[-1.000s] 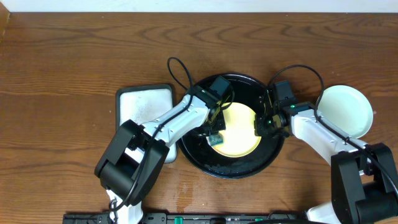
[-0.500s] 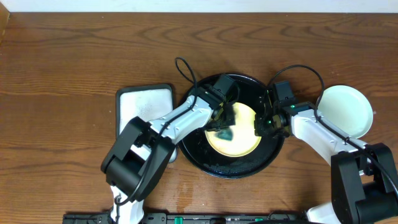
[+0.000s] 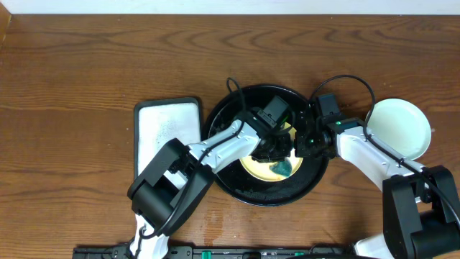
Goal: Clean dirty plates on tray and stack at the side
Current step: 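Scrub the yellow plate with the sponge in the left gripper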
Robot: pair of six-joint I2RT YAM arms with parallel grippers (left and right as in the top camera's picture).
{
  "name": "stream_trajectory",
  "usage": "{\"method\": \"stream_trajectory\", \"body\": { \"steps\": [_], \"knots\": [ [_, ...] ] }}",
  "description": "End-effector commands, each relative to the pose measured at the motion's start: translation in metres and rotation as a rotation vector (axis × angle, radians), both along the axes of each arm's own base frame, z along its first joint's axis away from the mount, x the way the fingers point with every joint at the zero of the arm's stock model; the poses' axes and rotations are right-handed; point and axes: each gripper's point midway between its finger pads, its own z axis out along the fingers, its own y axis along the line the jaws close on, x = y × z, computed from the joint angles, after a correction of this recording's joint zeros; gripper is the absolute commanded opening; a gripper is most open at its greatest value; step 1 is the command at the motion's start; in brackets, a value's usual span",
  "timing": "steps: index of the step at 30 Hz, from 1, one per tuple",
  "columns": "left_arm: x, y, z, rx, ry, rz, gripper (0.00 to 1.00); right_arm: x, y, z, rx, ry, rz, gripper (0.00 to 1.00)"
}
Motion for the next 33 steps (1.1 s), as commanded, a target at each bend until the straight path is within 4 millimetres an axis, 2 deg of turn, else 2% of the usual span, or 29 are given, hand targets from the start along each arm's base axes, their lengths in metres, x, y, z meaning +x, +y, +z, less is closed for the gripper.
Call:
{"method": "stream_trajectory", "body": {
  "steps": [1,5,8,11,14,18,25,28,33],
  "knots": [
    [0.000,0.039,-0.031,0.159,0.047,0.055,0.07,-0.006,-0.009,-0.008,-0.051,0.019,-0.017,0.01],
    [0.021,0.104,-0.039,0.406,-0.015,0.142,0.08,-0.006,-0.009,-0.008,-0.051,0.020,-0.017,0.01],
    [0.035,0.145,-0.038,0.561,-0.076,0.166,0.07,-0.006,-0.009,-0.008,-0.051,0.019,-0.017,0.01],
    [0.046,0.169,-0.035,0.674,-0.138,0.165,0.08,-0.006,-0.009,-0.008,-0.051,0.019,-0.017,0.01],
    [0.055,0.186,-0.028,0.773,-0.209,0.152,0.07,-0.005,-0.009,-0.008,-0.051,0.019,-0.015,0.01],
    [0.057,0.193,-0.020,0.846,-0.251,0.126,0.08,-0.006,-0.009,-0.008,-0.054,0.016,0.001,0.01],
    [0.059,0.182,0.005,0.849,-0.237,0.108,0.07,-0.006,-0.009,-0.008,-0.055,0.016,0.004,0.01],
    [0.059,0.171,0.019,0.794,-0.203,0.117,0.07,-0.007,-0.010,-0.008,-0.056,0.021,0.004,0.01],
    [0.053,0.146,0.045,0.607,-0.155,0.141,0.08,-0.008,-0.010,-0.008,-0.057,0.026,0.004,0.01]
  ]
}}
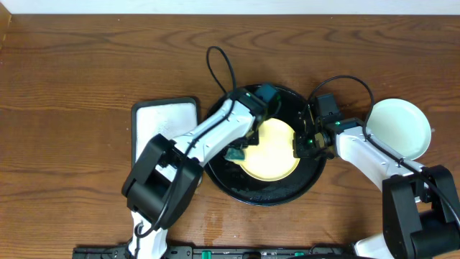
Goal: Clean dirty plates on tray and stack at the side
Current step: 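Scrub the yellow plate with the sponge in the left gripper, then return the sponge to the foam tray with the left gripper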
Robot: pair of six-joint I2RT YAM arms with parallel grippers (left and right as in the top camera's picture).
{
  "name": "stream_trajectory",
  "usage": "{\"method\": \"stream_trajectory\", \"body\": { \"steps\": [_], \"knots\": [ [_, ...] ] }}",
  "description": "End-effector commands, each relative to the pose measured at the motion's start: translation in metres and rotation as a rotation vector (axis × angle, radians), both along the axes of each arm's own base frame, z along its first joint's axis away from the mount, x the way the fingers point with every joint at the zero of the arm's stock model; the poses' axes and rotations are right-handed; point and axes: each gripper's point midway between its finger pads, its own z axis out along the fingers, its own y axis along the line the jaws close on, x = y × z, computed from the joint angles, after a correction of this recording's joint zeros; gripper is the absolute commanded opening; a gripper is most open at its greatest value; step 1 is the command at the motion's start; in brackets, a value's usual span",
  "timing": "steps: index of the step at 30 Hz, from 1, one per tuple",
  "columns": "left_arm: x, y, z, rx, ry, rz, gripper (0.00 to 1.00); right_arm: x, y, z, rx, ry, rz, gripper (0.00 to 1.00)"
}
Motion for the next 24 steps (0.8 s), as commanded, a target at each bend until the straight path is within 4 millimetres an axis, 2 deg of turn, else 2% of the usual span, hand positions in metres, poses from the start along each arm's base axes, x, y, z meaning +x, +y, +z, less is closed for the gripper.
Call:
{"method": "stream_trajectory", "body": {
  "steps": [1,3,7,10,14,17,20,23,24],
  "knots": [
    [0.009,0.007,0.029,-0.053,-0.044,0.038,0.08,-0.006,-0.015,-0.009,-0.086,0.015,-0.004,0.01],
    [0.007,0.008,0.045,-0.096,-0.052,0.047,0.07,-0.006,-0.015,-0.009,-0.086,0.015,-0.004,0.01],
    [0.004,0.029,0.080,-0.121,-0.087,0.062,0.07,-0.005,-0.015,-0.009,-0.086,0.014,-0.004,0.01],
    [0.000,0.060,0.105,-0.116,-0.107,0.088,0.07,-0.005,-0.015,-0.009,-0.085,0.014,-0.003,0.01],
    [-0.001,0.118,0.125,-0.027,-0.139,0.167,0.08,-0.005,-0.015,-0.009,-0.087,0.008,0.013,0.01],
    [-0.005,0.151,0.111,0.000,-0.102,0.243,0.08,-0.005,-0.015,-0.009,-0.088,0.007,0.019,0.01],
    [-0.012,0.173,0.078,0.013,-0.058,0.297,0.08,-0.005,-0.014,-0.009,-0.084,0.008,0.019,0.01],
    [-0.018,0.180,0.039,-0.050,-0.034,0.321,0.09,-0.006,-0.011,-0.008,-0.065,0.013,0.023,0.01],
    [-0.019,0.181,0.034,-0.061,-0.032,0.331,0.11,-0.006,-0.010,-0.008,-0.058,0.014,0.025,0.01]
  ]
}}
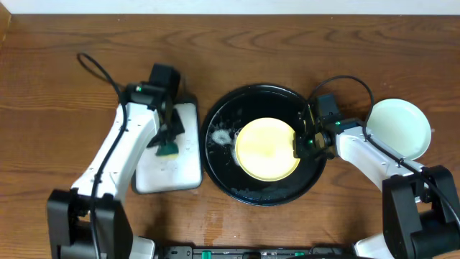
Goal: Clean dirty plates on tray and stack at the side
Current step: 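Return the sponge to the foam tray with the left gripper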
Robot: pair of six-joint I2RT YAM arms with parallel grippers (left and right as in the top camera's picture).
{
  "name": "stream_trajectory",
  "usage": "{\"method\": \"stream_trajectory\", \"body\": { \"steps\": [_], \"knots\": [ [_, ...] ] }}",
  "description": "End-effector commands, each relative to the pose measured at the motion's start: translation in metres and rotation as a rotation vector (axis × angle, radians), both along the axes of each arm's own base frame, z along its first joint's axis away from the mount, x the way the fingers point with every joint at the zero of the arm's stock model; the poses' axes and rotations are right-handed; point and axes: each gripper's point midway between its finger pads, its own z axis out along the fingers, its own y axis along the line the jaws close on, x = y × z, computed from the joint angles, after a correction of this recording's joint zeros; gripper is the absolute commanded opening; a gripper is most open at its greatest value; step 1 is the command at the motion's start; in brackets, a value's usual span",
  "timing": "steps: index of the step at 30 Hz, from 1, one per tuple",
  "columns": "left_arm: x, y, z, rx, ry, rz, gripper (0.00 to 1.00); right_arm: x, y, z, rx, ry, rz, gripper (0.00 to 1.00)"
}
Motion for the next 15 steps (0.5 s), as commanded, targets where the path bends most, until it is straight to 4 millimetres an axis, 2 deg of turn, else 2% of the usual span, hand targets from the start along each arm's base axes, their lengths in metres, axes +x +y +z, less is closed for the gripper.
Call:
{"method": "stream_trajectory", "body": {
  "steps": [1,2,3,7,11,15],
  "knots": [
    [-0.013,0.006,-0.028,-0.053,0.050,-0.001,0.13,-0.007,-0.008,-0.008,-0.049,0.018,0.015,0.01],
    [-0.013,0.007,-0.028,-0.066,0.051,0.009,0.17,-0.007,-0.008,-0.008,-0.044,0.020,0.017,0.01],
    [-0.012,0.006,-0.026,-0.085,0.047,0.017,0.26,-0.007,-0.006,-0.008,-0.036,0.021,0.019,0.01],
    [-0.004,-0.001,-0.003,-0.186,0.000,0.034,0.39,-0.002,-0.004,-0.006,-0.035,-0.011,0.068,0.01],
    [0.004,-0.008,0.034,-0.248,-0.102,0.004,0.54,0.007,0.000,0.002,-0.022,-0.040,0.085,0.01],
    [-0.004,-0.008,0.072,-0.259,-0.215,-0.010,0.65,0.020,0.005,0.024,-0.012,-0.074,0.086,0.01]
  ]
}}
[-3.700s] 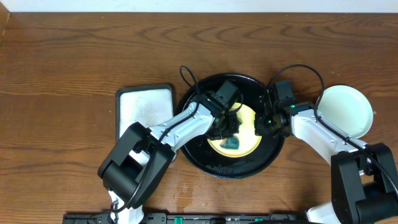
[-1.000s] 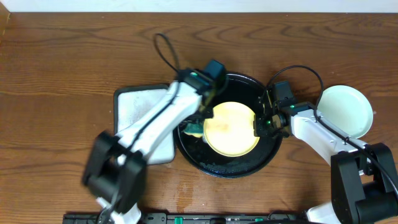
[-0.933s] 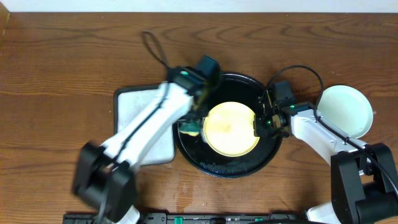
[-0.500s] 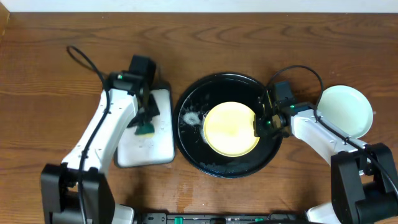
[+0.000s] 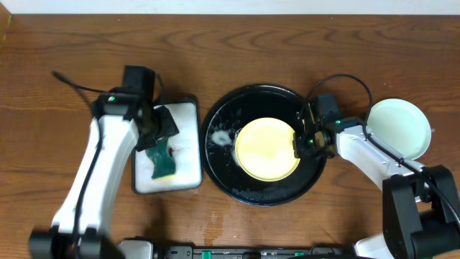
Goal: Clean dirty plates on tray and stack at the side
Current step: 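Return the sponge to the foam tray with the left gripper, then lift the yellow plate with the right gripper and tilt it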
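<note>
A yellow plate [image 5: 264, 150] lies in the round black tray [image 5: 215, 162], which is wet, with a patch of foam [image 5: 219, 137] to the plate's left. My right gripper [image 5: 301, 141] is shut on the plate's right rim. A green and yellow sponge [image 5: 164, 164] lies flat on the white rectangular dish [image 5: 185, 144] left of the tray. My left gripper [image 5: 158, 128] hovers just behind the sponge with its fingers spread, apart from it. A clean pale green plate [image 5: 399, 128] sits on the table at the far right.
The wooden table [image 5: 65, 65] stretches out to the left and back. The right arm's cable [image 5: 345, 80] loops over the tray's right rim. The right arm's base [image 5: 420, 208] fills the front right corner.
The sponge now lies flat on the white dish and my left gripper has opened and drawn back from it. The left arm has shifted a little to the left. The right gripper and plate have not moved.
My left gripper first pressed the sponge onto the yellow plate while the right one gripped its rim. Then the sponge was at the plate's left edge, then over the white dish. Now it lies released there, with the plate clean and the rim held throughout.
</note>
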Robot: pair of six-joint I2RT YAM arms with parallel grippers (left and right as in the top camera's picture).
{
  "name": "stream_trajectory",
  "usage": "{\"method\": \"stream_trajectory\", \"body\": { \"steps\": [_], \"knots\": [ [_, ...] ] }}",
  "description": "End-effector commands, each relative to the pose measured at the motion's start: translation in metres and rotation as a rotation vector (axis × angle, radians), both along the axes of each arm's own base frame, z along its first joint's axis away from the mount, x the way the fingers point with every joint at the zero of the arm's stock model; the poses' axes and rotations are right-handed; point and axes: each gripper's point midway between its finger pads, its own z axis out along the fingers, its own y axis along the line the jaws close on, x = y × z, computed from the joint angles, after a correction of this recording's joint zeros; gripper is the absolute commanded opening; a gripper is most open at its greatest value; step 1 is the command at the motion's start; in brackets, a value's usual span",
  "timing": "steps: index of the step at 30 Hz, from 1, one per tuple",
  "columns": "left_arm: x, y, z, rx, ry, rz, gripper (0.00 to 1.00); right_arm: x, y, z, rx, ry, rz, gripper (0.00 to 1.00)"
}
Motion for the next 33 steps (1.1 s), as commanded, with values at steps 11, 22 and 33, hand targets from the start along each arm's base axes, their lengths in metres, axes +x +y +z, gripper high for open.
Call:
{"method": "stream_trajectory", "body": {
  "steps": [11,22,33],
  "knots": [
    [-0.051,-0.001,0.112,-0.056,-0.356,-0.017,0.78,0.056,0.072,0.126,0.073,-0.293,0.183,0.01],
    [-0.064,-0.001,0.130,-0.061,-0.441,-0.018,0.82,0.064,0.186,0.174,0.095,-0.630,0.356,0.01],
    [-0.063,-0.001,0.129,-0.060,-0.434,-0.018,0.82,0.068,0.246,0.199,-0.110,-0.997,0.513,0.01]
  ]
}}
